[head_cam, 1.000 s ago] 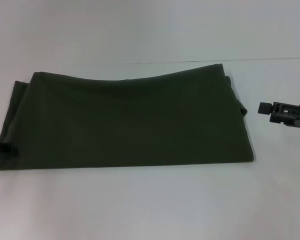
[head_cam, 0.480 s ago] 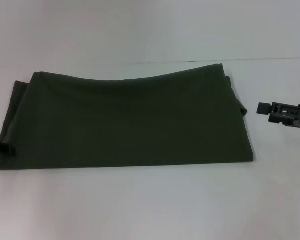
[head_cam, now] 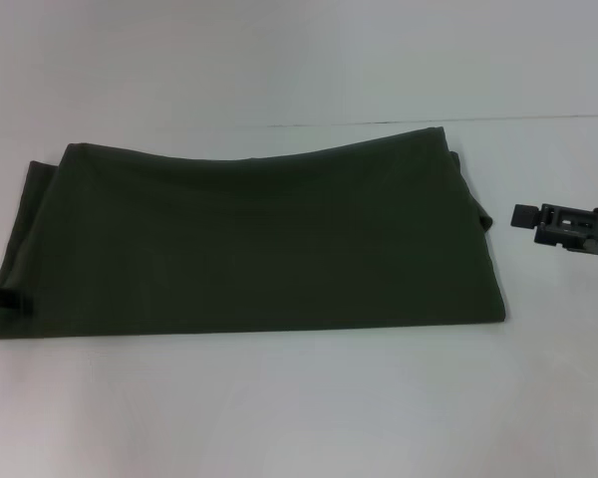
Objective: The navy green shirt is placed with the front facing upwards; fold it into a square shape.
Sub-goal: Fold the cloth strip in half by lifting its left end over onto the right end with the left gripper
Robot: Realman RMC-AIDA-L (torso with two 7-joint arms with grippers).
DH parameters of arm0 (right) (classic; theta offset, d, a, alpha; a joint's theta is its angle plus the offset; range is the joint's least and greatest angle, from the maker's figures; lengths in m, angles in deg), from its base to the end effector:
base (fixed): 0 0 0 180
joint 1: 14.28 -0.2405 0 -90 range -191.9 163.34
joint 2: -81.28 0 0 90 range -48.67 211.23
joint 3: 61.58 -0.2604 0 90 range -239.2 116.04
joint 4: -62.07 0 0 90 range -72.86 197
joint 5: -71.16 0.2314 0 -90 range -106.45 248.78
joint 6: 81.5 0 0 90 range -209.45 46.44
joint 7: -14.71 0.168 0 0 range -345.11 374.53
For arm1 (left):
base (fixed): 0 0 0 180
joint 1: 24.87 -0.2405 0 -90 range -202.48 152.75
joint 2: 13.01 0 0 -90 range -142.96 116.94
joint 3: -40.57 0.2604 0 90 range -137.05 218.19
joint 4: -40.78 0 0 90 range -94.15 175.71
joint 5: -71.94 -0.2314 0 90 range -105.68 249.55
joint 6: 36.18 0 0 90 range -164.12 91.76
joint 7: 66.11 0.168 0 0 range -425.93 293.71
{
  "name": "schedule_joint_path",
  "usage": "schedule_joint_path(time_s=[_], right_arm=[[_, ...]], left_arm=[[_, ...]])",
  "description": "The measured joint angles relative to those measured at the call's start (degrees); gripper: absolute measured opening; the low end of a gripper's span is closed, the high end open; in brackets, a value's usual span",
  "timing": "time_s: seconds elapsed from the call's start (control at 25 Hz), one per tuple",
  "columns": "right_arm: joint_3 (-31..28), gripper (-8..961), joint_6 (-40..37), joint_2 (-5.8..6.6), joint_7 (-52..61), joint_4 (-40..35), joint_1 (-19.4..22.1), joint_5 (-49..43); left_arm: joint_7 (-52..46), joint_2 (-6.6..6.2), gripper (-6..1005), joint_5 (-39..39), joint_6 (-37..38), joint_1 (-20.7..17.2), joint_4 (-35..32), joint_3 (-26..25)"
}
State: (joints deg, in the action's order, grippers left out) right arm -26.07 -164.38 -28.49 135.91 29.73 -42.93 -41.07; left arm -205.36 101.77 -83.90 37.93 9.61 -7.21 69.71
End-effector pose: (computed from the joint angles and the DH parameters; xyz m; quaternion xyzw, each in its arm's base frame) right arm 0.3291 0.3770 0.0471 -0.7556 0.5725 0.2814 0.1484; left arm -0.3748 0.3909 0.0636 -0.7190 -0.6303 -0.0102 0.2926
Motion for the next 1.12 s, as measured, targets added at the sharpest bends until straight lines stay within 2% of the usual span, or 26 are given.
schedule_joint_path(time_s=[0.16, 0.4, 0.72, 0.84, 1.0, 1.12], right_arm=[[0.00, 863, -0.09, 0.00, 0.00, 0.00, 0.00, 0.00], [-0.01, 859, -0.18, 0.00, 0.01, 0.00, 0.00, 0.00], [-0.15, 854, -0.34, 0.00, 0.15, -0.25, 0.00, 0.00], [-0.10, 853, -0.23, 0.07, 0.40, -0.31, 0.00, 0.00], [0.07, 850, -0.52, 1.10, 3.31, -0.64, -0.86, -0.87], [0.48, 848, -0.71, 2.05, 9.55, -2.96, -2.72, -5.08]], left_arm=[[0.29, 0.20, 600, -0.09, 0.01, -0.06, -0.41, 0.84], [0.36, 0.23, 383, -0.17, -0.11, -0.09, -0.62, 0.96], [0.48, 0.26, 172, -0.17, -0.42, 0.02, -0.67, 1.65], [0.48, 0.24, 130, -0.17, -0.46, 0.04, -0.87, 1.66], [0.46, 0.27, 86, -0.17, -0.36, 0.00, -1.44, 1.56], [0.47, 0.26, 77, -0.17, -0.21, 0.01, -1.76, 1.43]])
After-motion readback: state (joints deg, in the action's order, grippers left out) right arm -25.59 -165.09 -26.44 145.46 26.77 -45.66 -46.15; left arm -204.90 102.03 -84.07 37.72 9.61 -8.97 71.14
